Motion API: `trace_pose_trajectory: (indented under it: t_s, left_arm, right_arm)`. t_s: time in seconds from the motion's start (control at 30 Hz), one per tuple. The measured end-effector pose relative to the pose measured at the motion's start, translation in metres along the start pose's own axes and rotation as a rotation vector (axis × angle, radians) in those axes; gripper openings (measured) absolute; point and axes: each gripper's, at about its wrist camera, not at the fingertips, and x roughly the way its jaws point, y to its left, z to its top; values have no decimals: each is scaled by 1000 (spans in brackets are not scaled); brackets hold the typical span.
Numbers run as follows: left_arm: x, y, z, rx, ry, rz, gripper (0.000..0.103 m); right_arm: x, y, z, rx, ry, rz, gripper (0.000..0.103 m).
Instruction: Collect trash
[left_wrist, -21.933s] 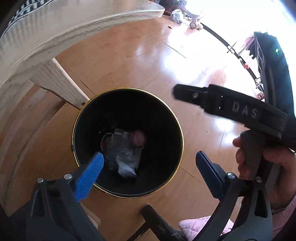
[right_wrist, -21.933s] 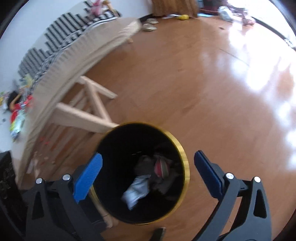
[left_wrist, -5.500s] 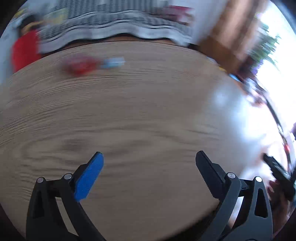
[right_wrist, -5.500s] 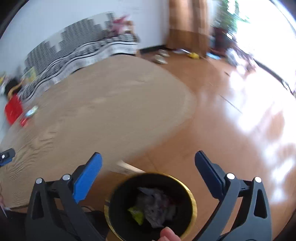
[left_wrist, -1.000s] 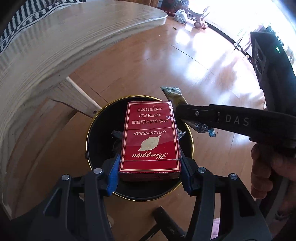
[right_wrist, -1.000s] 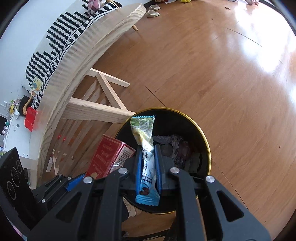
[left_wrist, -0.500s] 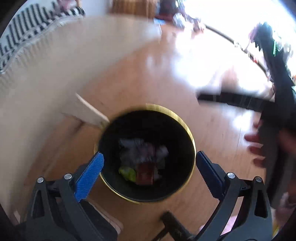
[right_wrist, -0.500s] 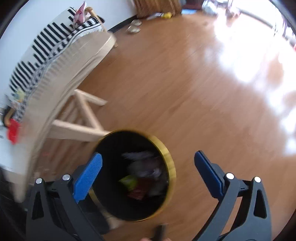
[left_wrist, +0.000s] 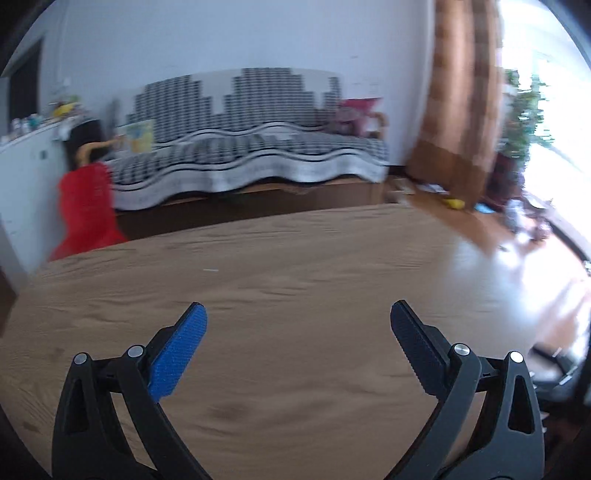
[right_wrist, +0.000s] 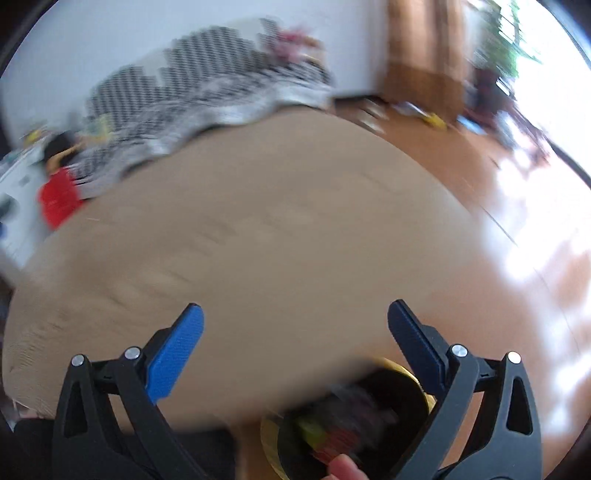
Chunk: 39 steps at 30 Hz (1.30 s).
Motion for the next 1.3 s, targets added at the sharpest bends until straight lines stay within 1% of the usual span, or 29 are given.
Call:
trace_pose_trajectory:
  t_s: [0.03,0.1,0.13,0.17,0.2,0.23,0.27,0.3,0.33,0.37,0.43,0.5,0.53,0.6,0.63,0.73,0.8,0.9,1.03,1.1,1.13,1.23,1.3]
  left_arm:
    - [8,16,-2,-2,1,34,97]
    - [25,56,-9,-29,-5,126,97]
    - [27,77,-19,-60,-49,161,97]
    - [31,97,-32,-119,-90,221,97]
    - [42,115,-32,-191,-20,260,97]
    - [45,127,-31,-244,24,218,96]
    - [44,140,-29,-295,10,136,97]
    - [39,151,-28,-343,-26,71,97]
    - [37,159,-28,-377,-29,62,97]
    - [37,163,-29,-379,-15,71,97]
    - [40,168,-31,-331,26,60,97]
    - [42,169,-32,-260,51,66,97]
    - [39,169,-34,-219,59,88,97]
    - [41,172,-38,-179,76,128,97]
    - [38,171,-41,-178,85,129,97]
    - [39,172,-48,-196,106,99,97]
    - [40,171,-49,-204,105,99,97]
    - [39,167,-51,-222,108,96,97]
    - [39,163,-58,-238,135,56,97]
    - [38,163,-61,-240,144,42,97]
    - [38,163,-62,-241,145,41,97]
    - [37,160,-66,-236,147,41,97]
    - [40,158,-68,-229,157,41,97]
  right_arm:
    - [5,22,12,-25,-6,23,96]
    - [17,81,36,-81,-52,91,96]
    - [20,104,43,-95,-86,106,96]
    - [24,129,48,-115,-127,112,96]
    - [29,148,52,-137,-157,109,96]
    - [34,165,55,-154,-190,99,96]
    - [38,182,56,-156,-218,85,96]
    - [44,195,55,-146,-240,90,96]
    - [49,206,50,-149,-255,101,96]
    - [56,218,43,-188,-246,101,96]
    - [66,231,40,-237,-202,116,96]
    - [71,235,38,-232,-184,108,96]
    - [77,237,36,-226,-160,118,96]
    - [84,245,29,-226,-130,121,96]
    - [88,245,26,-227,-115,114,96]
    - [89,245,19,-198,-86,119,96]
    - [94,245,18,-168,-49,135,96]
    - [98,245,11,-167,-2,126,96]
    - [91,240,3,-146,46,166,96]
    - [80,236,3,-130,42,197,96]
    - [72,234,3,-125,19,203,96]
    - [62,230,4,-131,-33,201,96]
    - [59,224,5,-134,-64,183,96]
